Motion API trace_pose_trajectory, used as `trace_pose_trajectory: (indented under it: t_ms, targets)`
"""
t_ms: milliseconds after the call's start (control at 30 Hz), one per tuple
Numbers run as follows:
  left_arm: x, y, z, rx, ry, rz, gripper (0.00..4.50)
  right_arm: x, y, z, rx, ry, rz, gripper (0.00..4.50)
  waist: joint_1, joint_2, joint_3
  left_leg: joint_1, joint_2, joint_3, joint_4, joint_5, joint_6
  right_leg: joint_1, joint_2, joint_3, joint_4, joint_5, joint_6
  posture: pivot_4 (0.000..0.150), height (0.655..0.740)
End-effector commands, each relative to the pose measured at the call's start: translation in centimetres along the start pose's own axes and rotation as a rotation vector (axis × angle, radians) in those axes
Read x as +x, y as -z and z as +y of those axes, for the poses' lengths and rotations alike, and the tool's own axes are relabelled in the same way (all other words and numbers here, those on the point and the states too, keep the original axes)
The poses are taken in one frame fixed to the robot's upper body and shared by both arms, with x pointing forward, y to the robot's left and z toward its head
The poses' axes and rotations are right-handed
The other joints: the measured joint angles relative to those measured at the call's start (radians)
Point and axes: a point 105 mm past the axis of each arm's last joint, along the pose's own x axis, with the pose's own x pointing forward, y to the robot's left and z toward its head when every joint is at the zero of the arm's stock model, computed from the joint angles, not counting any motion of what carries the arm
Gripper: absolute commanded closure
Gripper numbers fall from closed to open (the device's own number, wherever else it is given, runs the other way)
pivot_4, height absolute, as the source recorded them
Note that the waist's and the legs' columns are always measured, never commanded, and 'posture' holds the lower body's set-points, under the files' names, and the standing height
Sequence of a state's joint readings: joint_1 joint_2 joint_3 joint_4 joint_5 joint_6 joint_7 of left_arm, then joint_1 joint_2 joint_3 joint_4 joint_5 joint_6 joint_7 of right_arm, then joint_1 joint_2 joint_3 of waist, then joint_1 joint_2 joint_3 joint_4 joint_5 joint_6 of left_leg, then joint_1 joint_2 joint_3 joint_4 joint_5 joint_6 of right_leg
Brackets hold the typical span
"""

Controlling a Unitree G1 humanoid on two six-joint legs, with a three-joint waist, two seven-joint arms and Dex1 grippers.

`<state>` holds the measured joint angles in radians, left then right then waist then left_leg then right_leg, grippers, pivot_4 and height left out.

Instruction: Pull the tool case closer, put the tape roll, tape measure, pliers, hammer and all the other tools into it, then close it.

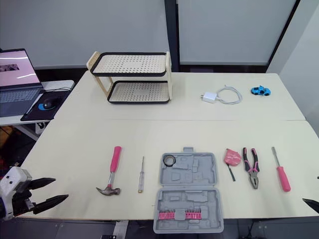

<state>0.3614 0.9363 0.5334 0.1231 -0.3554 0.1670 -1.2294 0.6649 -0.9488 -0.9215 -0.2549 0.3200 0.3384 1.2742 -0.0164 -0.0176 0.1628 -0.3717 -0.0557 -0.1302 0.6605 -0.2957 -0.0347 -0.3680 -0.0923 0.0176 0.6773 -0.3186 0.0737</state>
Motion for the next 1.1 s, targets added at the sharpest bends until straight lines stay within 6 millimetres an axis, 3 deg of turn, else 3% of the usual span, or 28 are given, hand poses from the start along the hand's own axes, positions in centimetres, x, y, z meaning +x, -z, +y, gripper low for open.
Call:
trace_pose_trajectory:
  t_ms: [33, 133, 367, 567, 700, 1100]
  targets:
    - [1.2, -3.3, -1.9, 0.109, 0.119, -0.079, 0.02, 1.5, -2.8, 2.4, 0.005, -0.041, -0.101, 0.0, 0.002, 0.0, 0.0, -0.001, 0.0, -0.001, 0.0, 0.0, 0.0, 0.0, 0.0, 0.0, 0.0, 0.0, 0.0, 0.15, 0.74]
    - [2.9, -6.4, -3.9, 0.196, 0.239, -0.147, 0.02, 4.0, -4.9, 4.8, 0.048, -0.038, -0.2, 0.0, 0.011, 0.0, 0.0, -0.002, 0.0, -0.002, 0.001, 0.0, 0.0, 0.0, 0.0, -0.001, 0.0, 0.0, 0.0, 0.15, 0.74]
    - [6.0, -12.2, -8.3, 0.323, 0.509, -0.269, 0.02, 9.7, -7.4, 8.6, 0.166, 0.051, -0.303, 0.0, 0.012, 0.0, -0.001, -0.002, -0.001, -0.002, 0.001, 0.0, 0.0, -0.002, 0.0, -0.001, 0.0, 0.0, 0.0, 0.15, 0.74]
    - [8.1, -15.8, -10.9, 0.387, 0.679, -0.333, 0.02, 13.9, -8.0, 9.7, 0.277, 0.132, -0.3, 0.0, 0.006, 0.002, -0.001, -0.002, -0.002, -0.002, 0.001, 0.0, 0.0, -0.003, 0.001, 0.0, 0.002, 0.0, 0.0, 0.15, 0.74]
    - [8.8, -16.7, -11.9, 0.423, 0.752, -0.349, 0.0, 15.6, -7.8, 9.4, 0.304, 0.186, -0.287, 0.93, -0.005, 0.002, -0.001, -0.002, -0.002, -0.002, 0.001, 0.0, -0.001, -0.004, 0.002, 0.0, 0.002, 0.0, 0.0, 0.15, 0.74]
    - [9.9, -18.3, -14.0, 0.479, 0.832, -0.395, 0.0, 19.0, -7.0, 8.1, 0.389, 0.312, -0.244, 0.93, -0.014, 0.002, -0.001, -0.002, -0.001, -0.003, 0.001, 0.0, -0.001, -0.004, 0.003, 0.0, 0.003, 0.0, 0.0, 0.15, 0.74]
